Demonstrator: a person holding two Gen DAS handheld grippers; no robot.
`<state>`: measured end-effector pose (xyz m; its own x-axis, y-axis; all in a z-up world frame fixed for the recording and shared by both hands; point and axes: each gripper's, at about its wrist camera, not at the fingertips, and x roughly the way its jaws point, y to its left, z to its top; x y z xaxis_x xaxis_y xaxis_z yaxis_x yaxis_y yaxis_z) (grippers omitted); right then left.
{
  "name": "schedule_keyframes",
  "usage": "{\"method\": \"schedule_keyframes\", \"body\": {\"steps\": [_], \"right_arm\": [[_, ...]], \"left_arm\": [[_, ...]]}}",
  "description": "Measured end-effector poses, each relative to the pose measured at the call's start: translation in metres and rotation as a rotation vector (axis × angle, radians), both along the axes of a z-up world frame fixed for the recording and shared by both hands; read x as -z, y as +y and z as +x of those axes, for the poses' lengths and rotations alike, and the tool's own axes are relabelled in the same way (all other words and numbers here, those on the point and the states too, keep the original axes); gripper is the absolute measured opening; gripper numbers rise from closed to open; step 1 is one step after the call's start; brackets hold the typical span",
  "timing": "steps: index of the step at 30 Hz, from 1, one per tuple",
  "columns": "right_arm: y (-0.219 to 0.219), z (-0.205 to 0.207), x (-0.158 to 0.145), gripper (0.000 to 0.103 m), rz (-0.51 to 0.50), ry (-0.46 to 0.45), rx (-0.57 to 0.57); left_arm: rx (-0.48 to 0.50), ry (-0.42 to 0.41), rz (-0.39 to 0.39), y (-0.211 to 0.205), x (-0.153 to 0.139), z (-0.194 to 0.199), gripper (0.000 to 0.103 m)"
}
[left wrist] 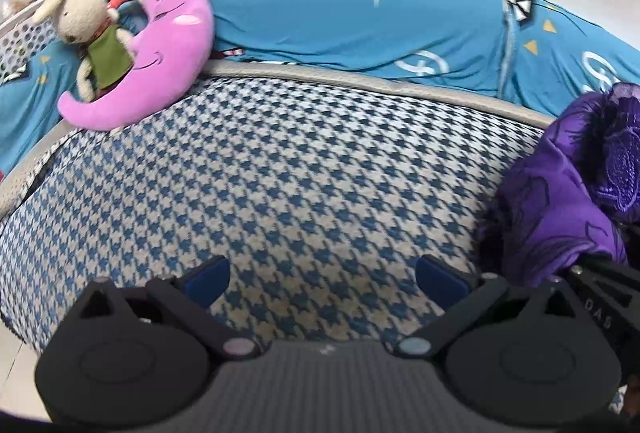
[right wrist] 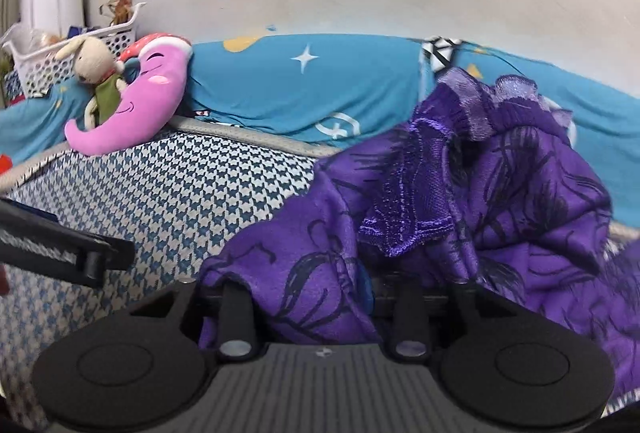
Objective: Fold clothes
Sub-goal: 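Grasp the purple garment with the right tool and lift it, then lower the purple garment onto the bed and open the right tool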
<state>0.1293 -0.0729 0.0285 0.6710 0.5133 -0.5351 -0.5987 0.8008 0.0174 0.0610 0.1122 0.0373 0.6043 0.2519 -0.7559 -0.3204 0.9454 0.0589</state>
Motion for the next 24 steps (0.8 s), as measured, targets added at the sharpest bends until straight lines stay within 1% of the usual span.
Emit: {"method": "schedule_keyframes", "body": {"steps": [1, 3, 5, 9, 11, 13, 15, 20, 24], "right_arm": [[-0.005, -0.004, -0.002, 0.043, 0.003, 0.014, 0.002], [-0.012, -0.012, -0.008, 0.059, 0.003, 0.023, 0.008], [-0.017, -0.020, -0.014, 0.069, 0.009, 0.025, 0.017], [-0.036, -0.035, -0.026, 0.074, 0.047, 0.001, 0.044], [-0.041, -0.039, -0.027, 0.075, 0.036, -0.005, 0.079], [-0.048, -0.041, -0.028, 0.076, 0.037, 0.006, 0.105], [-0.054, -0.043, -0.029, 0.082, 0.030, 0.026, 0.155], [-0.063, -0.051, -0.033, 0.086, 0.021, 0.056, 0.230], [-0.066, -0.057, -0.033, 0.089, -0.017, 0.096, 0.289]], "left_arm": [[0.012, 0.000, 0.001, -0.003, 0.000, 0.000, 0.103], [0.025, -0.001, -0.002, -0.009, 0.000, 0.001, 0.103], [0.029, -0.005, 0.001, -0.015, 0.001, 0.002, 0.103], [0.038, -0.013, 0.002, -0.025, 0.001, 0.002, 0.103], [0.049, -0.016, 0.001, -0.029, 0.001, 0.001, 0.103], [0.065, -0.017, 0.003, -0.034, 0.001, -0.001, 0.103], [0.081, -0.015, 0.004, -0.037, 0.002, -0.004, 0.103], [0.092, -0.002, 0.011, -0.043, 0.006, -0.013, 0.103], [0.102, 0.011, 0.006, -0.046, 0.008, -0.017, 0.103]]}}
